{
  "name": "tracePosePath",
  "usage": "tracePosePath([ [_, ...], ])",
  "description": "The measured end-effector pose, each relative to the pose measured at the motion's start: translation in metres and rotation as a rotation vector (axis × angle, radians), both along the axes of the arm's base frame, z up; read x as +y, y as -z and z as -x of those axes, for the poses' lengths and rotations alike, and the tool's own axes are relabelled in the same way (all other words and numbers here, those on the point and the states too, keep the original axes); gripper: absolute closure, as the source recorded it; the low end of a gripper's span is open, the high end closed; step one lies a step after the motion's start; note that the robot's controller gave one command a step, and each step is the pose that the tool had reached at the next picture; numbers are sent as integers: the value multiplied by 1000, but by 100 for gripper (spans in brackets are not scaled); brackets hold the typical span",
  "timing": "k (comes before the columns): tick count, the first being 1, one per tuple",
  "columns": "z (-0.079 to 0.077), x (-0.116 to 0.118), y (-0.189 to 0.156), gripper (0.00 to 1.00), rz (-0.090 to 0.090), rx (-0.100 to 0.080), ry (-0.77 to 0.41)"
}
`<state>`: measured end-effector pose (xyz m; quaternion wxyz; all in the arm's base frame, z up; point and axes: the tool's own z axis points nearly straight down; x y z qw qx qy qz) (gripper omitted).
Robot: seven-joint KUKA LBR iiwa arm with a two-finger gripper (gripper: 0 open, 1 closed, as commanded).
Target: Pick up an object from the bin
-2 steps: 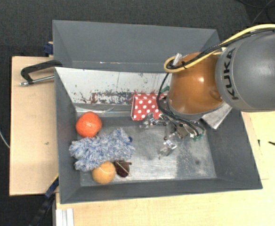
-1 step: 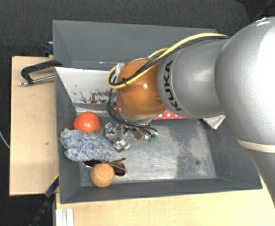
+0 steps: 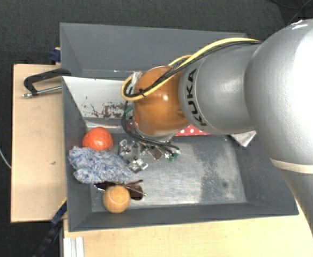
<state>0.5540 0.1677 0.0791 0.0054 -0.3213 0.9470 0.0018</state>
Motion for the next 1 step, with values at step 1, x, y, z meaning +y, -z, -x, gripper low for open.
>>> tracePosePath([
  [1,-10,-2,-177,100,2,-3,-6],
])
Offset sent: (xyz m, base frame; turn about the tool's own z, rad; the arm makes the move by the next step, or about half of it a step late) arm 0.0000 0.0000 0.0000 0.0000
